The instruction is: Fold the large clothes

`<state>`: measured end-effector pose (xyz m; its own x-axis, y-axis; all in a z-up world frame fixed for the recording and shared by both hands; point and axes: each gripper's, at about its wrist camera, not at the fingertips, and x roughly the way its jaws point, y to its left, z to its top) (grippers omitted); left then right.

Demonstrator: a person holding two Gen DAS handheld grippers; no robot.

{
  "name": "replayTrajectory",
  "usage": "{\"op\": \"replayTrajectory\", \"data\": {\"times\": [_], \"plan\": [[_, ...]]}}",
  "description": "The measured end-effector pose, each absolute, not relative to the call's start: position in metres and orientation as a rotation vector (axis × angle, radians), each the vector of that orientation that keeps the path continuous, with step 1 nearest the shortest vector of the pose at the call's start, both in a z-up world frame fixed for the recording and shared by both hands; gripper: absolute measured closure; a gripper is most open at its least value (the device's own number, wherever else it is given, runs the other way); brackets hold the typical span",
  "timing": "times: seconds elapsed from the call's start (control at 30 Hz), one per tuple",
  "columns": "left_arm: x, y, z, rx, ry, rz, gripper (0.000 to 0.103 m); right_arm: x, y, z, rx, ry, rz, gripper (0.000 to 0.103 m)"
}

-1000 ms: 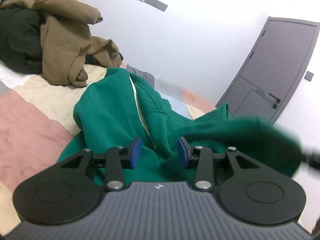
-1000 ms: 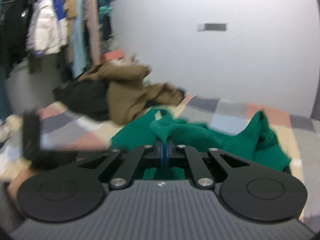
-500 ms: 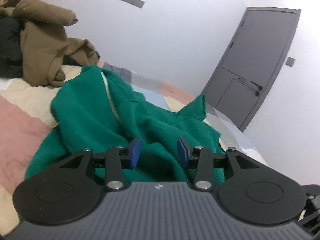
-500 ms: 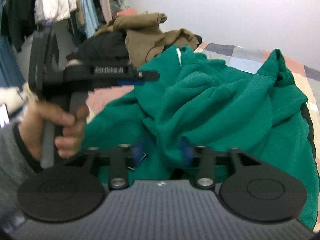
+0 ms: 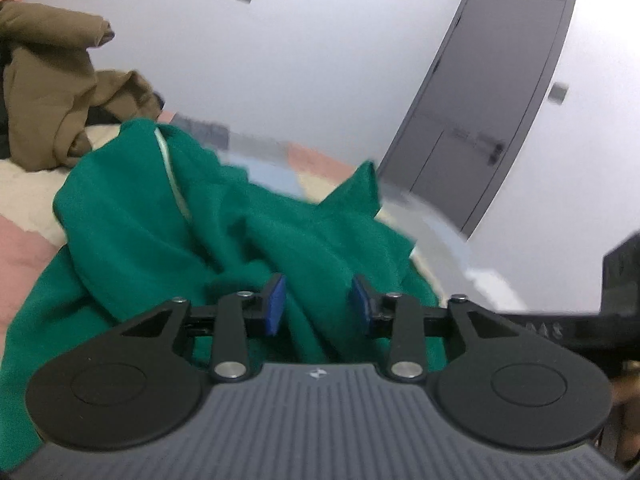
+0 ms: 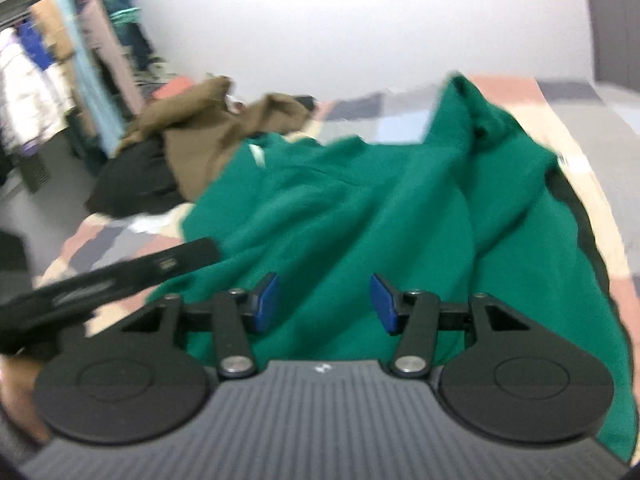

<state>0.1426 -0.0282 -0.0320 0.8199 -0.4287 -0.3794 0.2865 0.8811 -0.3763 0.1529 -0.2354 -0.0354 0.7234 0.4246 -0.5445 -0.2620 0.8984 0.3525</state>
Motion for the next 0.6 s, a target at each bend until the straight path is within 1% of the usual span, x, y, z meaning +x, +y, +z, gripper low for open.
{"op": "replayTrajectory", "data": {"times": [0.07, 0.2, 0.23, 0.33, 0.47, 0.6], "plan": [[0.147, -0.032, -0.037, -0.293, 0.507, -0.378, 0.069, 0.164, -0.241, -0.048, 0.297, 0.694, 0.38, 0.051], [0.156, -0.039, -0.054, -0.277, 0.587, -0.35, 0.07, 0.176, -0.246, -0.071, 0.28, 0.741, 0.34, 0.051], [0.159, -0.041, -0.059, -0.271, 0.605, -0.341, 0.07, 0.179, -0.246, -0.077, 0.287, 0.756, 0.34, 0.052], [0.166, -0.048, -0.07, -0.238, 0.645, -0.319, 0.07, 0.184, -0.246, -0.085, 0.288, 0.77, 0.339, 0.052], [0.17, -0.051, -0.073, -0.228, 0.65, -0.304, 0.07, 0.183, -0.248, -0.083, 0.284, 0.763, 0.343, 0.052], [0.165, -0.049, -0.067, -0.222, 0.622, -0.298, 0.068, 0.183, -0.254, -0.067, 0.289, 0.716, 0.329, 0.051]]}}
